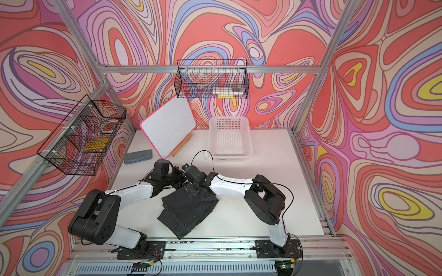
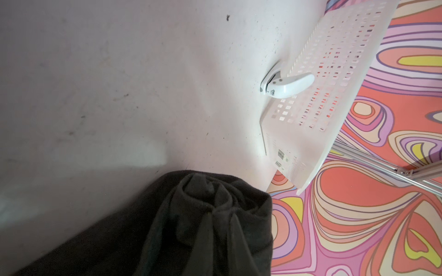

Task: Roll up the long pants
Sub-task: Roll the long pant at the center of the board.

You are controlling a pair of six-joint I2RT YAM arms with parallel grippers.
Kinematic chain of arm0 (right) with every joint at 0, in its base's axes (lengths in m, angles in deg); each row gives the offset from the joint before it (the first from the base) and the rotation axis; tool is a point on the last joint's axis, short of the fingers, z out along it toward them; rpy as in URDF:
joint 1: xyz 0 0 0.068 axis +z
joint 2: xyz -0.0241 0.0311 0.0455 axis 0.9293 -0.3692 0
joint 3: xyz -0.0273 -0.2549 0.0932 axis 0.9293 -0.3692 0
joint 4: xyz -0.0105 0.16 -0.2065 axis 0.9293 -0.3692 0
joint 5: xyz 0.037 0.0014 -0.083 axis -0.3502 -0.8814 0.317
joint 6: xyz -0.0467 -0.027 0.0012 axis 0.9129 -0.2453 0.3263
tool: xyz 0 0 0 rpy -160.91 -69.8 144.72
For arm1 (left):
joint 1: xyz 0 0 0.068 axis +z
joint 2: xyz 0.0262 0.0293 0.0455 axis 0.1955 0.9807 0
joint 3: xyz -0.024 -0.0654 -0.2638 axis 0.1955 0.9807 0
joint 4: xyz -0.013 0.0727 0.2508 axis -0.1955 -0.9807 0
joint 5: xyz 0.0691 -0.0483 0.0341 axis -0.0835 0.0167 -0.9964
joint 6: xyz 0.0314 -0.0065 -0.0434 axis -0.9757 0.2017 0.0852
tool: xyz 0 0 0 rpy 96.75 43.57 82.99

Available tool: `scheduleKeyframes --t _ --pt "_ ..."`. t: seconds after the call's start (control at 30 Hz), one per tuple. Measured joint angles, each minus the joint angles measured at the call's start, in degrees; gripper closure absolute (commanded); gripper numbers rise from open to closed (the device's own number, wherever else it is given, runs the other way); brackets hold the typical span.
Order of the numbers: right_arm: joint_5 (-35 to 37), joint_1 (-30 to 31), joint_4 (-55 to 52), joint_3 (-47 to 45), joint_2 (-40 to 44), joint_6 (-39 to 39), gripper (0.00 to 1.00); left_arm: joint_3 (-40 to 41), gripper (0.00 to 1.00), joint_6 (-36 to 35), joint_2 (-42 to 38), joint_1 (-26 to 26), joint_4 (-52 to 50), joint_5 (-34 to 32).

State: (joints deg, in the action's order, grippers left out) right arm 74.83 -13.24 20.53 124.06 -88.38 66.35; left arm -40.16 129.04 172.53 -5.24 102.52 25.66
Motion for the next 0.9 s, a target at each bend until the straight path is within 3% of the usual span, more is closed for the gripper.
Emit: scheduleKeyframes --t 0.1,0.3,0.57,0.8,0.9 --pt "-7.17 -2.82 -0.20 -2.69 5.79 -2.19 0.02 5.40 1.00 -1.90 -2.84 0.02 4.31 0.22" --pt "-25.70 -14.64 1.79 -9.88 17.81 -6.16 0.03 13.92 1.00 -5.49 -7.39 0.00 10.95 1.44" --pt "-43.36 -16.98 4.39 -18.86 11.78 -8.85 0.07 17.49 1.00 -9.35 -8.26 0.00 18.29 1.42" --pt "-50.73 -17.14 9.99 -22.97 8.48 -11.91 0.09 18.34 1.00 -10.78 -7.43 0.00 22.05 1.27" --pt "-52.74 -16.85 13.22 -23.30 7.82 -13.14 0.25 18.32 1.00 -10.78 -5.73 0.00 24.06 1.27"
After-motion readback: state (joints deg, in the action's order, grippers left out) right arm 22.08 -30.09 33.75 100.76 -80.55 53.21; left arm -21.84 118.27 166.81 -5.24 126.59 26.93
